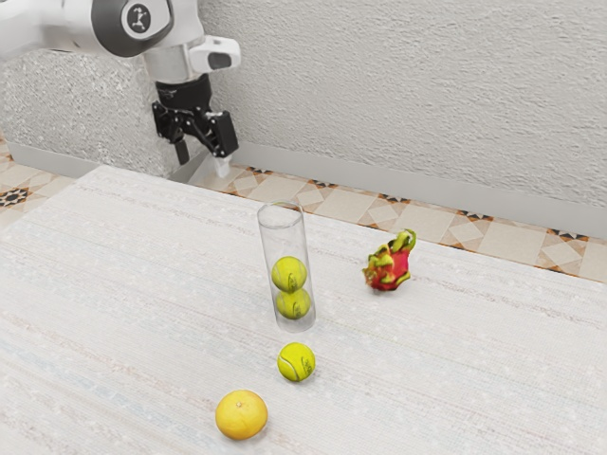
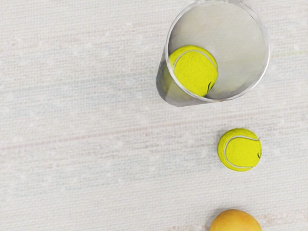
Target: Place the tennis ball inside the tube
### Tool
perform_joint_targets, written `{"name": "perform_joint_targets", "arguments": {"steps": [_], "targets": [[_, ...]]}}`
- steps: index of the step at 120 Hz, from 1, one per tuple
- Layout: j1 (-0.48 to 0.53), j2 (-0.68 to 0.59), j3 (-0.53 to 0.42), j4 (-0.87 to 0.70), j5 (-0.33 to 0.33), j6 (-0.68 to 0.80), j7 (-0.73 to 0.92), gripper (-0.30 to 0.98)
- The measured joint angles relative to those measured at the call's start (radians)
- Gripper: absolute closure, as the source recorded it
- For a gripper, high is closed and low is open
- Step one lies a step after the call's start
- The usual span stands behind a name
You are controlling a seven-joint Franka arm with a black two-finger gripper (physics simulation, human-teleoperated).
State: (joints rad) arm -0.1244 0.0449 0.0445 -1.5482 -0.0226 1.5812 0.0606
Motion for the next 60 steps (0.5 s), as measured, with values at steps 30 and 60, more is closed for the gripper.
{"name": "perform_joint_targets", "arguments": {"steps": [30, 60], "targets": [[-0.002, -0.007, -0.002, -0.001, 0.003, 0.035, 0.014, 0.0], [0.0, -0.127, -0.049, -0.238, -0.012, 0.088, -0.001, 0.0]]}}
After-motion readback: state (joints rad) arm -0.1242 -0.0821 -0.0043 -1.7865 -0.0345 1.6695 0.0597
